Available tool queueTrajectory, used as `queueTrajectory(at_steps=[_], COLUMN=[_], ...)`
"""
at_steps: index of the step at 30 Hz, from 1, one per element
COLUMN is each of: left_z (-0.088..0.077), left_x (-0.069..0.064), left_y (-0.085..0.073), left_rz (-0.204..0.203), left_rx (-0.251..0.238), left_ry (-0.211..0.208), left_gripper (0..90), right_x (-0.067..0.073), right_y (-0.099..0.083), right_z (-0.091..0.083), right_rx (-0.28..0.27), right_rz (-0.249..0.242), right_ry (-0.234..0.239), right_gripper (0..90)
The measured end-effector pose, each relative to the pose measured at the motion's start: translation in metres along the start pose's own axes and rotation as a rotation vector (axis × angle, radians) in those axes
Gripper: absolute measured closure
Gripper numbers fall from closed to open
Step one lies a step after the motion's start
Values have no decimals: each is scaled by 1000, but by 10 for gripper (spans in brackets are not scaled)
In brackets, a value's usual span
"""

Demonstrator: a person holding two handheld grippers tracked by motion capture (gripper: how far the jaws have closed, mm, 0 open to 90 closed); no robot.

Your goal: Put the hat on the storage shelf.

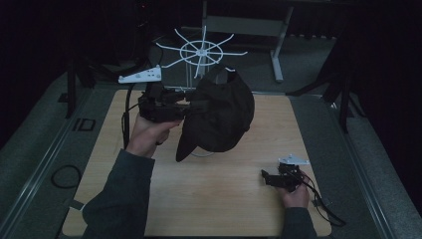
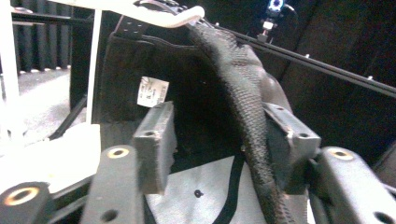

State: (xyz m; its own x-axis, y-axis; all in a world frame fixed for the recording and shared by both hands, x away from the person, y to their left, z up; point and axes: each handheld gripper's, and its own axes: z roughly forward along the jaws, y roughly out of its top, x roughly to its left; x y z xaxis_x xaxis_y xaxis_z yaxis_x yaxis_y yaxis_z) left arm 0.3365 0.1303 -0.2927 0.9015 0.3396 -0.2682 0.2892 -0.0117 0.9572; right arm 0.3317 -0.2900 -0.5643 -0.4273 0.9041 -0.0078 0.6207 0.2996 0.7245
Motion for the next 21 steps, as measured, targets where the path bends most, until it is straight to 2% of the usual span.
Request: queueTrajectory(at_steps=[5, 11, 21], left_z=[0, -1, -7], left_x=[-5, -8, -14], left_y=[1, 2, 4], left_rz=[7, 6, 5], left_rx=[10, 5, -31], left_ry=[15, 24, 2], left_gripper=[294, 203, 156], right_x=[0, 0, 0], right_y=[0, 0, 0], right_z=[0, 0, 0], right_rx=[0, -1, -1], right_rz=[1, 1, 1], right_ry=[0, 0, 0], right_gripper=[144, 144, 144])
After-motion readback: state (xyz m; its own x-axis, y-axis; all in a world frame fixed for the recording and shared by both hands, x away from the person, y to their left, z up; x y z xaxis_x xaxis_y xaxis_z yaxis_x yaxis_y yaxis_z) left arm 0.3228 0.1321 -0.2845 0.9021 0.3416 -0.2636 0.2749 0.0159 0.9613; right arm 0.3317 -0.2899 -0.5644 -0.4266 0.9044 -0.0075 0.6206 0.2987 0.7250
